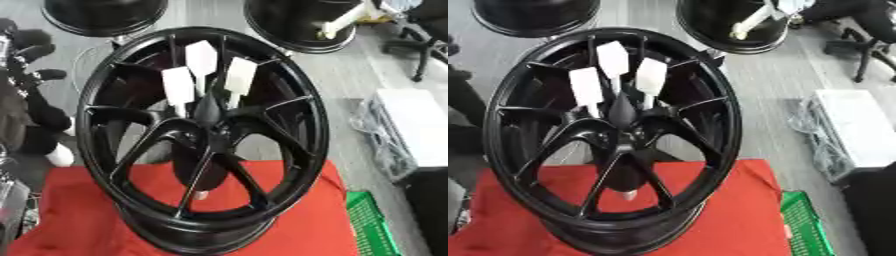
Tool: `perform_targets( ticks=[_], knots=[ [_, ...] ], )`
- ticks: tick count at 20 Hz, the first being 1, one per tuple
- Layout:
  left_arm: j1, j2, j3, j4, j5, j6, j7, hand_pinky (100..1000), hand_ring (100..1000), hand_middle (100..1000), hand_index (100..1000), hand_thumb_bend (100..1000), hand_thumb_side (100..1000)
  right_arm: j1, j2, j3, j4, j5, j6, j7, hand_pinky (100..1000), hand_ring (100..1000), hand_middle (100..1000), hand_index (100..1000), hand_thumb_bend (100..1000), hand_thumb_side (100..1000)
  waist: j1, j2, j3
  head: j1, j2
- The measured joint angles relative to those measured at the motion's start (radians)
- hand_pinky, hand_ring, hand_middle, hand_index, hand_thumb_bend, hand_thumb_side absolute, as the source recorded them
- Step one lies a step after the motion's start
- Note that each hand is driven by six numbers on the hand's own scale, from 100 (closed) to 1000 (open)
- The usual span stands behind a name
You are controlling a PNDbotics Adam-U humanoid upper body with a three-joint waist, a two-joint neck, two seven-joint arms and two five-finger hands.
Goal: Pull the pin out of the wheel hub.
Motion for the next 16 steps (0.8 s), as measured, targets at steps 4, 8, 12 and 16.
perform_targets(
  ticks=[4,8,12,16],
  knots=[
    [0.003,0.003,0.007,0.0,-0.003,-0.003,0.006,651,825,712,712,148,750,0.19,-0.02,-0.109,0.053,-0.011,0.012,-0.112,696,550,346,536,113,100,0.0,0.005,-0.017,0.021,0.0],
    [0.008,0.012,0.015,0.0,-0.004,-0.004,0.013,651,825,712,711,147,751,0.331,-0.018,-0.197,0.12,-0.015,0.015,-0.197,697,550,346,536,100,113,0.0,0.006,-0.031,0.035,0.0],
    [0.011,0.02,0.019,0.0,-0.004,-0.005,0.016,651,826,712,711,148,750,0.437,0.004,-0.256,0.199,-0.015,0.016,-0.243,698,554,354,540,103,174,-0.002,0.009,-0.037,0.045,0.0],
    [0.011,0.02,0.019,0.0,-0.004,-0.007,0.018,651,827,713,710,148,749,0.504,0.05,-0.283,0.311,0.001,0.017,-0.25,708,584,384,566,111,202,-0.002,0.011,-0.038,0.049,0.0]
  ],
)
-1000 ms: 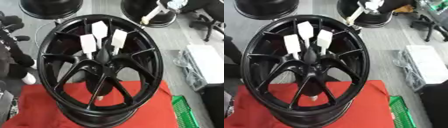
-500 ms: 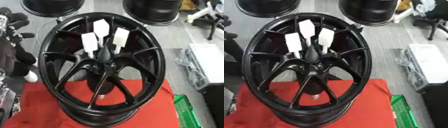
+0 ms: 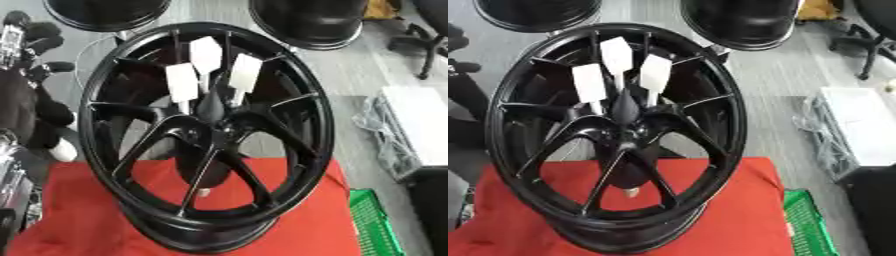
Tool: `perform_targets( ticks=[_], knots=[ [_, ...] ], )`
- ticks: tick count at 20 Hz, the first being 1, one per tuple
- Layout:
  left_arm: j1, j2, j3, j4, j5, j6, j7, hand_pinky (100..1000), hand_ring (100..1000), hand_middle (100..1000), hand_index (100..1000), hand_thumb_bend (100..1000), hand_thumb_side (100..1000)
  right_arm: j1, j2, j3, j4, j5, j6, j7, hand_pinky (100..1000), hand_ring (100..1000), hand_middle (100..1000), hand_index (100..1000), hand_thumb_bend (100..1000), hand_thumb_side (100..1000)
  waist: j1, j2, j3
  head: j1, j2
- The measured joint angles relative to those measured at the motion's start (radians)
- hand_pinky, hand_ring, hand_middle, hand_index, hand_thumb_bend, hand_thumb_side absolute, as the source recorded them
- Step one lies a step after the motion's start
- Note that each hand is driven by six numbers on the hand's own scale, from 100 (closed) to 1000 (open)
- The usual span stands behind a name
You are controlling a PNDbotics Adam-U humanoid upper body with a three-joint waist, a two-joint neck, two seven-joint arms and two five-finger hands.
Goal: Pull the pin out of the wheel hub.
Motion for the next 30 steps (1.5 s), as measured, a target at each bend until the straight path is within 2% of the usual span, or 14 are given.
perform_targets(
  ticks=[1,3,4,5,6,8,9,10,14,16,21,24,29,30],
  knots=[
    [0.0,0.0,0.001,0.0,0.0,0.0,0.0,651,827,713,710,148,749,0.01,0.015,-0.006,0.028,0.006,0.0,0.0,710,591,391,573,113,204,0.0,0.0,0.0,0.0,0.0],
    [0.0,0.0,0.002,0.0,0.0,-0.001,0.001,651,827,713,710,147,750,0.025,0.045,-0.016,0.082,0.024,-0.004,0.004,820,808,678,850,116,272,0.002,0.001,0.002,0.0,0.0],
    [0.0,0.0,0.004,0.0,0.0,-0.001,0.001,651,827,713,710,147,750,0.032,0.058,-0.019,0.107,0.041,-0.012,0.016,851,854,761,890,100,224,0.002,0.002,0.003,0.0,0.0],
    [0.0,0.0,0.004,0.0,0.0,-0.001,0.001,651,827,713,710,148,751,0.038,0.072,-0.023,0.132,0.064,-0.026,0.036,870,886,814,913,100,264,0.003,0.003,0.003,0.0,0.0],
    [0.0,0.0,0.005,0.0,0.0,-0.001,0.001,651,827,713,710,148,751,0.041,0.085,-0.028,0.155,0.088,-0.042,0.059,886,916,873,936,100,475,0.003,0.004,0.004,0.0,0.0],
    [0.0,0.0,0.005,0.0,0.0,-0.001,0.002,651,828,713,710,151,752,0.043,0.106,-0.044,0.199,0.145,-0.077,0.093,893,937,915,948,100,755,0.004,0.005,0.004,0.0,0.0],
    [0.0,0.0,0.005,0.0,0.0,-0.001,0.002,651,827,713,710,148,750,0.042,0.114,-0.053,0.213,0.169,-0.09,0.1,889,937,921,946,100,778,0.004,0.005,0.004,0.0,0.0],
    [0.0,0.0,0.005,0.0,0.0,-0.001,0.002,651,827,713,710,148,750,0.038,0.121,-0.061,0.223,0.183,-0.1,0.103,887,934,919,944,100,780,0.004,0.005,0.004,0.0,0.0],
    [0.0,0.0,0.005,0.0,0.0,-0.001,0.002,649,823,711,709,147,747,0.007,0.147,-0.099,0.22,0.167,-0.108,0.084,849,880,853,908,100,403,0.006,0.005,0.005,-0.002,0.0],
    [0.0,0.0,0.005,0.0,0.0,-0.001,0.002,649,824,711,709,145,745,-0.017,0.154,-0.115,0.181,0.122,-0.105,0.047,838,864,838,898,100,337,0.006,0.004,0.005,-0.005,0.0],
    [0.0,0.0,0.005,0.0,0.0,-0.001,0.002,649,824,711,709,145,742,-0.085,0.155,-0.117,0.026,-0.035,-0.123,-0.059,812,819,798,868,100,460,0.008,0.0,0.007,-0.008,0.0],
    [0.0,0.0,0.005,-0.001,0.0,-0.001,0.001,649,824,711,709,145,742,-0.143,0.155,-0.101,-0.088,-0.129,-0.144,-0.098,803,800,773,846,100,486,0.012,0.0,0.01,-0.008,0.0],
    [-0.002,-0.002,0.005,-0.005,0.001,-0.001,0.001,648,824,711,709,147,742,-0.242,0.157,-0.056,-0.247,-0.253,-0.171,-0.115,772,708,697,811,100,389,0.015,0.0,0.024,-0.009,0.0],
    [-0.002,-0.002,0.005,-0.006,0.002,-0.001,0.001,648,824,715,710,145,742,-0.266,0.164,-0.046,-0.265,-0.275,-0.172,-0.111,765,691,676,791,100,513,0.017,0.0,0.026,-0.009,0.0]
  ],
)
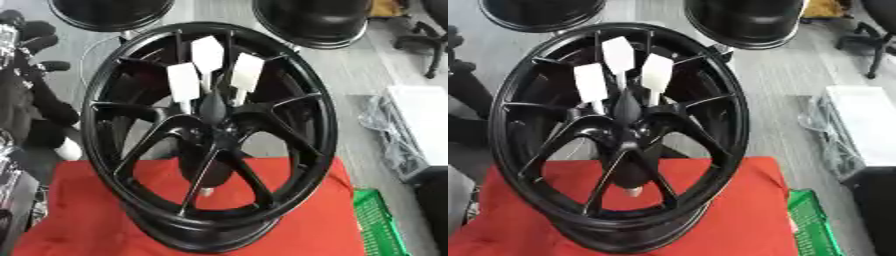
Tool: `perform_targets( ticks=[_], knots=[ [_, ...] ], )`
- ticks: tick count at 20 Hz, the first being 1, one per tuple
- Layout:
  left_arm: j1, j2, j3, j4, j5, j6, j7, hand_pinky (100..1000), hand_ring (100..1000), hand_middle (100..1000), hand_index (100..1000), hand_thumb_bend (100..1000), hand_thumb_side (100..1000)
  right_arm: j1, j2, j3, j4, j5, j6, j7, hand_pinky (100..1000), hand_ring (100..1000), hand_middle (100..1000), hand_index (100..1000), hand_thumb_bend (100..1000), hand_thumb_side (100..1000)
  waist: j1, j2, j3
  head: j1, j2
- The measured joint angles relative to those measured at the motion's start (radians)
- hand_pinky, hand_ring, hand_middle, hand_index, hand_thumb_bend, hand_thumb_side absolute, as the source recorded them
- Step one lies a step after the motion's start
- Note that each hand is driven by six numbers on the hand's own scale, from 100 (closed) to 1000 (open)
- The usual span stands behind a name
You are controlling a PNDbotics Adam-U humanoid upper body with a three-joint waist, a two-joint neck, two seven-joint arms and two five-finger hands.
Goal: Pull the pin out of the wheel hub.
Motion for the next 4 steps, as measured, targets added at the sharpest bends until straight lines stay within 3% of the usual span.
perform_targets(
  ticks=[1,2,3,4],
  knots=[
    [-0.002,-0.001,0.0,0.0,0.0,0.0,0.0,649,825,719,710,144,742,-0.026,0.013,0.008,-0.015,-0.023,0.001,0.004,763,686,669,782,100,532,0.003,0.001,0.002,0.0,0.0],
    [-0.005,-0.004,0.0,-0.001,0.0,0.0,0.0,649,827,722,711,152,744,-0.056,0.032,0.014,-0.029,-0.047,0.004,0.006,764,691,665,776,100,409,0.006,0.003,0.004,0.0,0.0],
    [-0.007,-0.008,0.0,-0.002,0.001,0.0,0.0,650,827,722,711,143,742,-0.086,0.055,0.019,-0.04,-0.071,0.008,0.007,765,694,667,775,100,546,0.011,0.007,0.006,0.0,0.0],
    [-0.008,-0.01,0.0,-0.005,0.002,0.0,0.0,650,828,723,712,144,742,-0.116,0.081,0.024,-0.051,-0.092,0.015,0.006,765,697,665,773,100,497,0.015,0.011,0.008,0.0,0.0]
  ],
)
